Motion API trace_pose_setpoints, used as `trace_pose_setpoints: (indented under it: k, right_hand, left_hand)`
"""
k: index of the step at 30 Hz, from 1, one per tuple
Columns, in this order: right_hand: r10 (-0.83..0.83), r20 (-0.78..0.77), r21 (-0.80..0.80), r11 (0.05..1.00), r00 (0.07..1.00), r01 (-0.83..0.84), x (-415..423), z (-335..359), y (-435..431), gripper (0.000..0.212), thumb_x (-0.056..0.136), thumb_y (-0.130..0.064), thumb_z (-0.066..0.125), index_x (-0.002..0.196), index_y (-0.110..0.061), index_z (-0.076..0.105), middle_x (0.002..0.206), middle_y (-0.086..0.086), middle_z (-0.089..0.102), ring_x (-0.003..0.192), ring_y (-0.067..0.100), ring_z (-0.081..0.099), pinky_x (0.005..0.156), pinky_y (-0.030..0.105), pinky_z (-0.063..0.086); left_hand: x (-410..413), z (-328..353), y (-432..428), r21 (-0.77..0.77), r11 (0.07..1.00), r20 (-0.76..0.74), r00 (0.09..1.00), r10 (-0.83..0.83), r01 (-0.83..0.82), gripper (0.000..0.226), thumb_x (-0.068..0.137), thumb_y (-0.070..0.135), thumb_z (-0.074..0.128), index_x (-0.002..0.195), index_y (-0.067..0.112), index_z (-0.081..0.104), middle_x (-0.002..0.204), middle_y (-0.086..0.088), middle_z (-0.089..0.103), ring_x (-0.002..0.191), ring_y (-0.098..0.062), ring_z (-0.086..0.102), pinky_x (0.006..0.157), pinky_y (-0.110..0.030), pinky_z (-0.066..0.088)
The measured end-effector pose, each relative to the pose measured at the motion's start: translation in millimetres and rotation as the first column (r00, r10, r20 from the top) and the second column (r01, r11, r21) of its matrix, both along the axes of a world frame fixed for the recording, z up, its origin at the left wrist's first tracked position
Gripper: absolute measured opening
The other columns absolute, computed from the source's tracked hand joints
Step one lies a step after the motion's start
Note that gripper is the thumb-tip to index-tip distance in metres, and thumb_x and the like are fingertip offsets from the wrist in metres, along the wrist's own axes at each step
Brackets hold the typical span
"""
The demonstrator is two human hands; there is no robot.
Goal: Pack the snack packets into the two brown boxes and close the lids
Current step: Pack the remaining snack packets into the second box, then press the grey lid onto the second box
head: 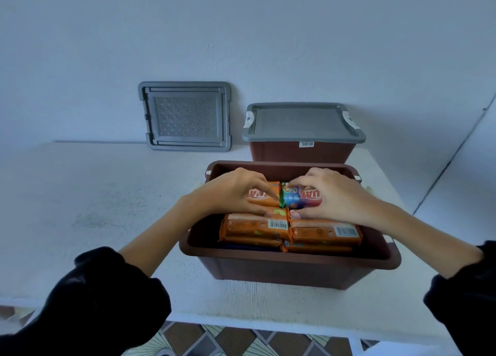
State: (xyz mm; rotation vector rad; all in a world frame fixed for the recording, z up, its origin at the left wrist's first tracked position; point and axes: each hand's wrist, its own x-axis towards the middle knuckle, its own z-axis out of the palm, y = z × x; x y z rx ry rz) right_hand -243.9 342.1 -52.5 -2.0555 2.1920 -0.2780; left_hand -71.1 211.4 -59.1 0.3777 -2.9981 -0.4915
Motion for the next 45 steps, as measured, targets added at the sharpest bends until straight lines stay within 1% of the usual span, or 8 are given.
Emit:
trace_pose_setpoints:
  k: [8, 19, 24, 33, 38, 41, 43, 45]
  right_hand:
    - [0.049, 0.094, -0.211, 0.977, 0.994, -0.028, 21, 17, -69, 0.06, 0.082, -0.046, 0.062, 0.136, -0.033, 0.041, 0.127, -0.003, 0.049, 0.12, 0.015, 0.044, 0.095, 0.034, 0.043]
    - [0.126, 0.114, -0.337, 0.938, 0.985, -0.081, 62, 19, -221, 0.062, 0.085, -0.038, 0.062, 0.141, -0.029, 0.036, 0.135, 0.003, 0.039, 0.128, 0.019, 0.035, 0.102, 0.033, 0.034]
    - [-0.003, 0.102, -0.326, 0.945, 0.995, 0.037, 70, 3, -301, 0.064, 0.087, -0.04, 0.058, 0.143, -0.033, 0.029, 0.149, 0.01, 0.016, 0.137, 0.028, 0.02, 0.105, 0.037, 0.033]
    - [-0.309, 0.053, -0.439, 0.847, 0.95, 0.3, 47, -58, -386, 0.076, 0.08, -0.032, 0.069, 0.144, -0.034, 0.027, 0.151, 0.029, -0.005, 0.139, 0.046, 0.006, 0.112, 0.052, 0.019]
    - [-0.364, 0.147, -0.345, 0.853, 0.92, 0.392, 36, -78, -391, 0.085, 0.081, -0.029, 0.068, 0.147, -0.036, 0.014, 0.15, 0.027, -0.01, 0.139, 0.044, 0.008, 0.114, 0.043, 0.019]
    - [-0.321, 0.2, -0.252, 0.896, 0.926, 0.365, 32, -79, -387, 0.091, 0.083, -0.022, 0.066, 0.147, -0.037, 0.003, 0.144, 0.024, 0.007, 0.103, 0.035, 0.052, 0.101, 0.033, 0.038]
    - [-0.282, 0.213, -0.231, 0.916, 0.935, 0.329, 34, -79, -386, 0.094, 0.083, -0.017, 0.066, 0.146, -0.037, -0.001, 0.136, 0.021, 0.017, 0.065, 0.022, 0.049, 0.084, 0.031, 0.049]
    - [-0.279, 0.209, -0.24, 0.915, 0.937, 0.326, 35, -79, -385, 0.096, 0.083, -0.013, 0.066, 0.147, -0.036, -0.002, 0.132, 0.019, 0.022, 0.056, 0.016, 0.042, 0.073, 0.027, 0.049]
  left_hand:
    - [32, 15, -61, -0.009, 0.963, -0.414, 0.877, 0.243, -0.271, 0.024, 0.085, 0.02, 0.065, 0.109, 0.02, 0.068, 0.11, 0.002, 0.065, 0.099, -0.006, 0.058, 0.082, -0.005, 0.039]
    - [81, 12, -186, 0.087, 0.846, -0.554, 0.68, 0.48, -0.526, 0.04, 0.087, 0.022, 0.063, 0.126, 0.026, 0.055, 0.138, -0.005, 0.042, 0.131, -0.02, 0.037, 0.105, -0.032, 0.031]
    - [95, -7, -258, 0.156, 0.792, -0.585, 0.591, 0.556, -0.59, 0.044, 0.087, 0.026, 0.063, 0.129, 0.025, 0.052, 0.143, -0.008, 0.033, 0.134, -0.021, 0.031, 0.101, -0.024, 0.028]
    - [96, -68, -372, 0.296, 0.662, -0.485, 0.489, 0.725, -0.688, 0.083, 0.077, 0.026, 0.074, 0.144, 0.03, 0.025, 0.154, -0.014, 0.001, 0.143, -0.034, 0.006, 0.112, -0.049, 0.024]
    - [88, -91, -398, 0.325, 0.644, -0.46, 0.479, 0.748, -0.693, 0.097, 0.072, 0.024, 0.079, 0.147, 0.029, 0.017, 0.153, -0.016, -0.002, 0.14, -0.038, 0.013, 0.11, -0.05, 0.027]
    - [80, -96, -399, 0.316, 0.663, -0.462, 0.5, 0.733, -0.679, 0.103, 0.069, 0.023, 0.081, 0.147, 0.026, 0.014, 0.151, -0.018, 0.003, 0.137, -0.038, 0.018, 0.11, -0.048, 0.028]
    - [78, -97, -396, 0.277, 0.668, -0.464, 0.512, 0.723, -0.691, 0.105, 0.069, 0.022, 0.081, 0.148, 0.027, 0.012, 0.15, -0.019, 0.006, 0.135, -0.038, 0.02, 0.109, -0.047, 0.029]
    - [79, -95, -393, 0.246, 0.642, -0.468, 0.491, 0.735, -0.726, 0.105, 0.069, 0.024, 0.081, 0.147, 0.031, 0.012, 0.149, -0.019, 0.009, 0.132, -0.038, 0.022, 0.106, -0.05, 0.031]
